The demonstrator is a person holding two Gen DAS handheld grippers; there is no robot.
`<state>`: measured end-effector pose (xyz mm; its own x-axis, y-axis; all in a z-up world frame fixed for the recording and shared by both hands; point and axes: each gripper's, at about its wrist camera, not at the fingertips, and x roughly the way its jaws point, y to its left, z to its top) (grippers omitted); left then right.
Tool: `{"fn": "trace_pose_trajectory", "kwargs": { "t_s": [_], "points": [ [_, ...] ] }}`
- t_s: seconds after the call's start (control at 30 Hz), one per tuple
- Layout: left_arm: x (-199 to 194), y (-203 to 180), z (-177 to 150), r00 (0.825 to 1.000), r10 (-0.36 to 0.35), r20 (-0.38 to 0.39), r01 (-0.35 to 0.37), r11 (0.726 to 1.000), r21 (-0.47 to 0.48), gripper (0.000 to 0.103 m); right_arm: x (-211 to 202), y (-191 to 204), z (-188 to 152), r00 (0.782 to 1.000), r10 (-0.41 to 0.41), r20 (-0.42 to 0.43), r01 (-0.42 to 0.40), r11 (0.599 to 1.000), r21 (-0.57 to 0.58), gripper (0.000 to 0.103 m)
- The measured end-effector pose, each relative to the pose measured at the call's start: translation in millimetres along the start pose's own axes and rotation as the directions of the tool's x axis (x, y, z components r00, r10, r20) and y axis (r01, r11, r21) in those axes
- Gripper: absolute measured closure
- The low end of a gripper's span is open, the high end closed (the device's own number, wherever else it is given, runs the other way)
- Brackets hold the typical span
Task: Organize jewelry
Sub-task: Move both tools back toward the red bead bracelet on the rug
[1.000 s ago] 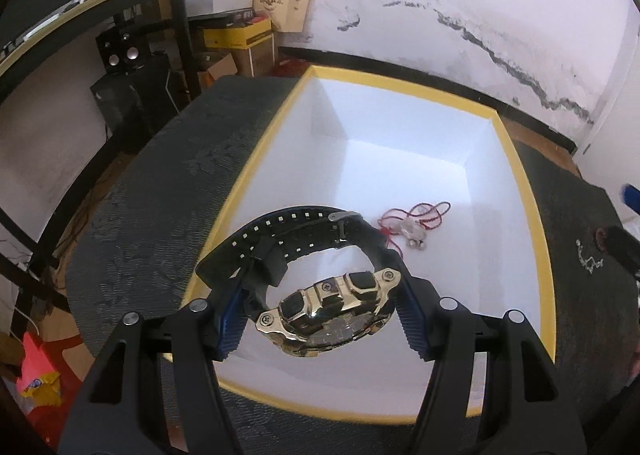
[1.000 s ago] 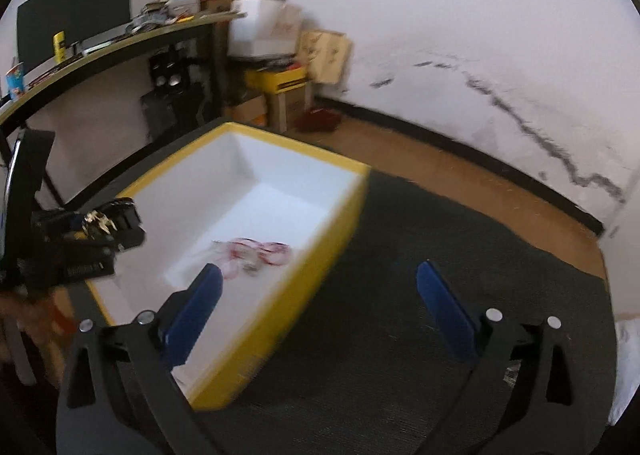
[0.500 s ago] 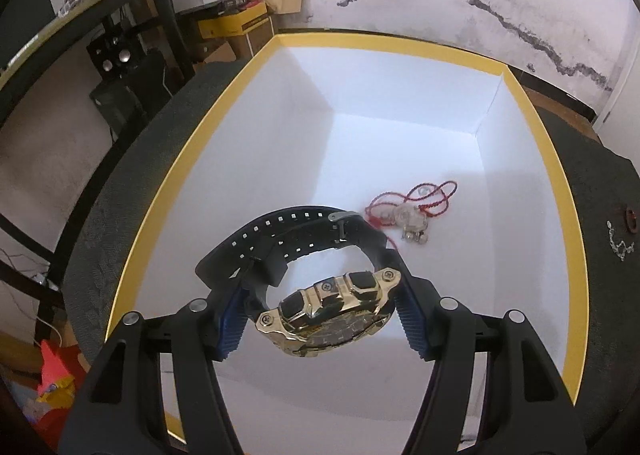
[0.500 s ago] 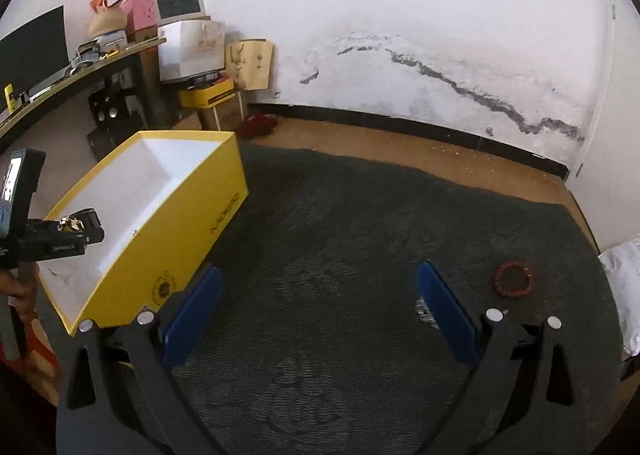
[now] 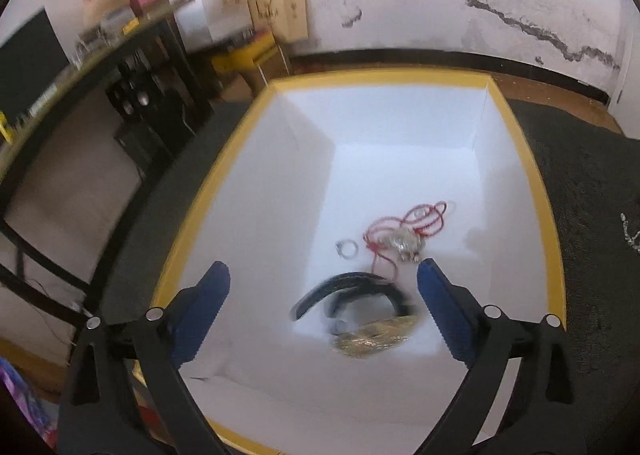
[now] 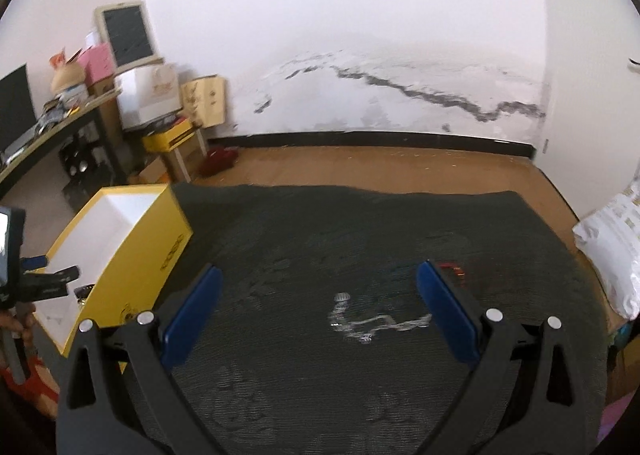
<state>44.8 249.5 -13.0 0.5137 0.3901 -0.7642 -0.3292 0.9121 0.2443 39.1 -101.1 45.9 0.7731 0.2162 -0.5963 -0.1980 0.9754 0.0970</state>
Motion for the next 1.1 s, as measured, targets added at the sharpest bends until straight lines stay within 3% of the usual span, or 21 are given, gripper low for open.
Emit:
{"fn": "trace_pose_trajectory", "kwargs": {
  "t_s": [0.13,0.27,0.37,0.47,0.6,0.63,0.73,0.87,0.93,1.1],
  "points": [
    [-20,-4,11,0.999,-0.010,0.053,0.012,0.999,-0.038,0.011,-9,-44,2,0.999,-0.050,0.013,0.049,0.995,0.089,0.008],
    [-50,-26,24,0.987,-0.044,0.153,0.053,0.997,-0.059,0.011,-11,-80,-4,0.995,-0.097,-0.018,0.099,0.983,0.157,0.008],
    [-75,-59,31,0.964,-0.105,0.244,0.113,0.993,-0.022,0.010,-13,-105,-11,0.991,-0.125,-0.037,0.130,0.971,0.200,0.008],
    [-85,-117,31,0.938,-0.219,0.269,0.205,0.975,0.081,0.009,-17,-130,-18,0.988,-0.144,-0.050,0.152,0.960,0.236,0.008],
    [-72,-195,26,0.914,-0.361,0.187,0.319,0.922,0.219,0.009,-26,-161,-29,0.984,-0.167,-0.057,0.176,0.947,0.270,0.008],
    [-63,-220,24,0.905,-0.402,0.137,0.360,0.898,0.255,0.009,-29,-168,-31,0.984,-0.166,-0.058,0.175,0.944,0.280,0.008],
    [-41,-272,18,0.880,-0.473,0.031,0.448,0.852,0.272,0.009,-33,-186,-36,0.983,-0.174,-0.061,0.184,0.939,0.290,0.008],
    [-25,-326,-1,0.881,-0.473,-0.005,0.449,0.833,0.322,0.009,-34,-202,-38,0.984,-0.161,-0.071,0.175,0.933,0.316,0.008],
    [-18,-344,-10,0.889,-0.457,-0.015,0.433,0.830,0.352,0.009,-34,-207,-37,0.986,-0.150,-0.071,0.165,0.932,0.322,0.008],
    [-1,-375,-18,0.873,-0.479,-0.088,0.478,0.808,0.346,0.009,-37,-212,-37,0.989,-0.130,-0.070,0.145,0.941,0.307,0.008]
  ]
}}
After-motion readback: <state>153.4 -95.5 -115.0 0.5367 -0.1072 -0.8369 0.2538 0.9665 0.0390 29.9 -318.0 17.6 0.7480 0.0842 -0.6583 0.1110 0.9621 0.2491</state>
